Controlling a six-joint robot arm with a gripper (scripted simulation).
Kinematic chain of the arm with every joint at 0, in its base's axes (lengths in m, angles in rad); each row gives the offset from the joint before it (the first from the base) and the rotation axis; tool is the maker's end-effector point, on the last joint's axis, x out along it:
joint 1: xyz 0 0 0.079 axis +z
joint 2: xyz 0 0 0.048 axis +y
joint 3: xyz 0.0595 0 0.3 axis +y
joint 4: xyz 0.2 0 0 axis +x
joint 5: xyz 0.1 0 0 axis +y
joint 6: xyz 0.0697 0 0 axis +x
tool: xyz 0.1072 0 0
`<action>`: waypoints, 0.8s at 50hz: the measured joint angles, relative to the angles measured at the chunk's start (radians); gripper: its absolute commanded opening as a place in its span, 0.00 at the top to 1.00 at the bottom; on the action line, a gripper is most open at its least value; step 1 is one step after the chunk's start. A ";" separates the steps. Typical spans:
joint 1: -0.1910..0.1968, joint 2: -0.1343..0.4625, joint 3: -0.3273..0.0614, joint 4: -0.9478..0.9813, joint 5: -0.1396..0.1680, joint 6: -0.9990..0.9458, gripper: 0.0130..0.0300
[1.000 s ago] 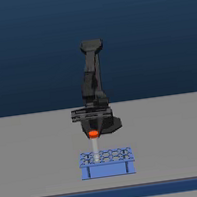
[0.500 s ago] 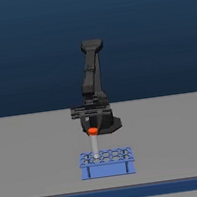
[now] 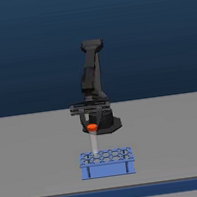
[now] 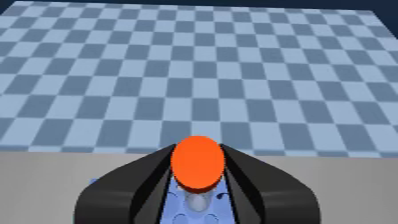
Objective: Pick up the centrifuge tube on the rack
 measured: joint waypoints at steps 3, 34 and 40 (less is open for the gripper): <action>0.000 -0.003 -0.004 -0.043 -0.004 0.045 1.00; 0.000 -0.028 -0.043 -0.320 -0.047 0.338 1.00; 0.000 -0.031 -0.047 -0.339 -0.052 0.360 1.00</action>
